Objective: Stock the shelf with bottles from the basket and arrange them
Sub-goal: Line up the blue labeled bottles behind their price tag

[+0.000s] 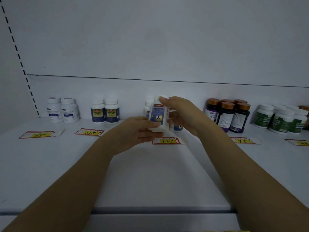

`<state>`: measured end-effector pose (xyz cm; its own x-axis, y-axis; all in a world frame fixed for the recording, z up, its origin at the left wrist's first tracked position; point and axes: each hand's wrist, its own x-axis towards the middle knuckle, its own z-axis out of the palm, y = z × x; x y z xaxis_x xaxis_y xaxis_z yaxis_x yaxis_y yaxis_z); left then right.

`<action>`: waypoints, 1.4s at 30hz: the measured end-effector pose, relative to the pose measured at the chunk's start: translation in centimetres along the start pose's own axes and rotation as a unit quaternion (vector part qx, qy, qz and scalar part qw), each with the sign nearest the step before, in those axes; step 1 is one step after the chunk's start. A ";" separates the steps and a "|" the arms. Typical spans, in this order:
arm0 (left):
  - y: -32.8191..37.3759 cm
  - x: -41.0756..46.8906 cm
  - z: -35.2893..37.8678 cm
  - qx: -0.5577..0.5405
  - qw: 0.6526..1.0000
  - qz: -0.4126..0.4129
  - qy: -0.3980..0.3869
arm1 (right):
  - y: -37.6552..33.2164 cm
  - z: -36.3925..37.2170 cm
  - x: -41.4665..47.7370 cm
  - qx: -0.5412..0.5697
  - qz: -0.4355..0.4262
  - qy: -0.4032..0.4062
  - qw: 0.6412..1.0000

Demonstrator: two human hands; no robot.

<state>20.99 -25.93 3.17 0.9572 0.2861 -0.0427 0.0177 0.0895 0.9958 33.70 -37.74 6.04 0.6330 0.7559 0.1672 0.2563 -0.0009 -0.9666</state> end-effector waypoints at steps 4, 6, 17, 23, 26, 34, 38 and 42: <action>-0.1 0.1 0.0 -0.007 1.000 -0.025 -0.015 | 0.1 0.2 -0.2 -0.047 0.006 -0.021 0.999; -0.1 0.2 0.1 0.000 1.000 -0.026 -0.018 | 0.0 0.2 -0.3 -0.047 -0.004 -0.030 0.998; -0.9 0.8 -0.4 0.233 0.959 0.119 0.106 | -1.5 -0.7 -1.0 -0.208 -0.129 -0.001 0.970; -1.5 0.7 -0.1 0.416 0.891 0.132 0.125 | -3.6 -2.9 1.0 -0.232 -0.116 0.062 0.964; -2.2 1.5 -0.4 0.512 0.848 0.074 0.117 | -5.9 -3.9 3.3 -0.243 -0.117 0.080 0.960; -3.9 2.4 -1.7 0.673 0.734 -0.032 0.086 | -7.1 -4.0 8.0 -0.336 -0.100 0.140 0.926; -4.3 2.7 -2.0 0.684 0.724 -0.038 0.079 | -5.1 -3.0 8.9 -0.421 -0.081 0.126 0.895; -4.2 2.5 -1.9 0.685 0.723 -0.040 0.080 | -3.6 -2.7 9.5 -0.459 -0.058 0.110 0.880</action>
<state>22.78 -23.77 -1.28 0.8936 0.4488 -0.0043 0.4454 -0.8856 0.1314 40.72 -32.33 11.60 0.6638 0.6412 0.3850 0.7466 -0.5369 -0.3930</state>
